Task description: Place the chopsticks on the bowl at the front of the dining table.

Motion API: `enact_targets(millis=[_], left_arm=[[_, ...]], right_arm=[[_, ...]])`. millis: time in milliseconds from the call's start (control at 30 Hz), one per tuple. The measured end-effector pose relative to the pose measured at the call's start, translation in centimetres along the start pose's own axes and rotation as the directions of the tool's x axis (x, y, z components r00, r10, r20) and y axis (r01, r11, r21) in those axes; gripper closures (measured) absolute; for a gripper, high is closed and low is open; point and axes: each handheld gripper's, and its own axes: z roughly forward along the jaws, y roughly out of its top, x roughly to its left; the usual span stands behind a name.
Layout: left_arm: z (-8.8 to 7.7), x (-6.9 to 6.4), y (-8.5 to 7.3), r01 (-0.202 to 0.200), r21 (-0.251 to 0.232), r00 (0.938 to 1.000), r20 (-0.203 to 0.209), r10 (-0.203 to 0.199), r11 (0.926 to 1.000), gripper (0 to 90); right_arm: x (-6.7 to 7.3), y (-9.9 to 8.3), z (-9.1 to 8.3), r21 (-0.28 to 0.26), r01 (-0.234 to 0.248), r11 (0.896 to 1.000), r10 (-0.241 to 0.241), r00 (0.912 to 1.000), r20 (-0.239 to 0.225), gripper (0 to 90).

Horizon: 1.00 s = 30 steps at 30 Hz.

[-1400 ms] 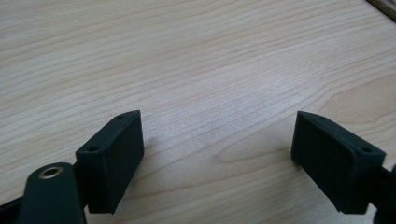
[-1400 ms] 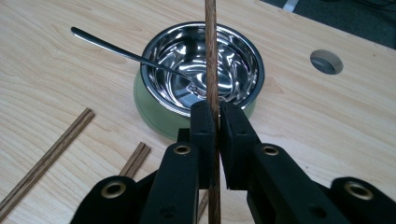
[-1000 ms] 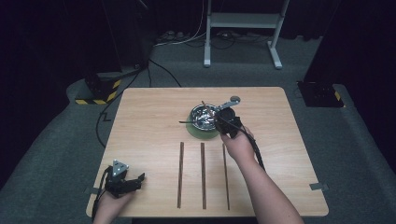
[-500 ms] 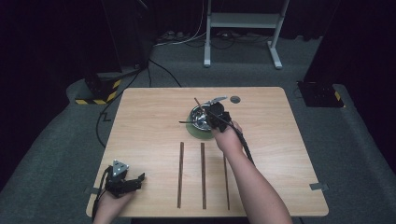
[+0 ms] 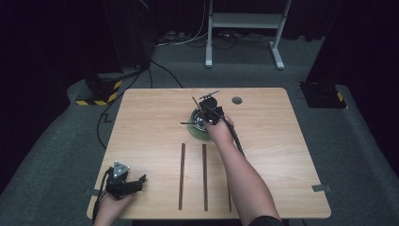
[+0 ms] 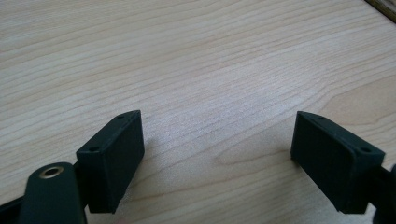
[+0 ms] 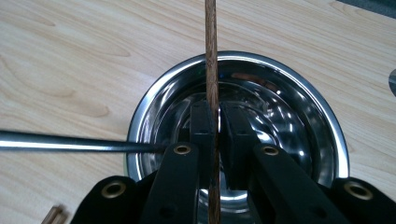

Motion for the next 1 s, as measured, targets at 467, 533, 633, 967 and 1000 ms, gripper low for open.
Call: enact_targets(millis=[467,533,633,967,1000], left_arm=[[0.0,0.0,0.0,0.003,-0.002,1.0000,0.002,-0.003,1.0000,17.3],[0.0,0.0,0.0,0.002,-0.002,1.0000,0.002,-0.002,1.0000,17.4],[0.0,0.0,0.0,0.003,-0.002,1.0000,0.002,-0.003,1.0000,17.3],[0.0,0.0,0.0,0.000,-0.001,1.0000,0.003,0.000,1.0000,17.3],[0.0,0.0,0.0,0.000,-0.002,1.0000,0.002,0.000,1.0000,17.3]], right_arm=[[0.5,0.2,1.6,0.031,-0.036,0.999,0.037,0.9990,-0.026,84.3],[0.6,0.2,1.6,0.036,-0.042,0.998,0.044,0.9985,-0.033,84.3],[0.7,0.2,1.7,0.033,-0.046,0.998,0.047,0.9983,-0.035,84.1],[1.0,0.0,0.3,-0.011,-0.010,1.000,0.010,0.9997,-0.021,72.4],[1.1,-0.1,0.0,-0.015,-0.006,1.000,0.006,0.9997,-0.022,72.2]])
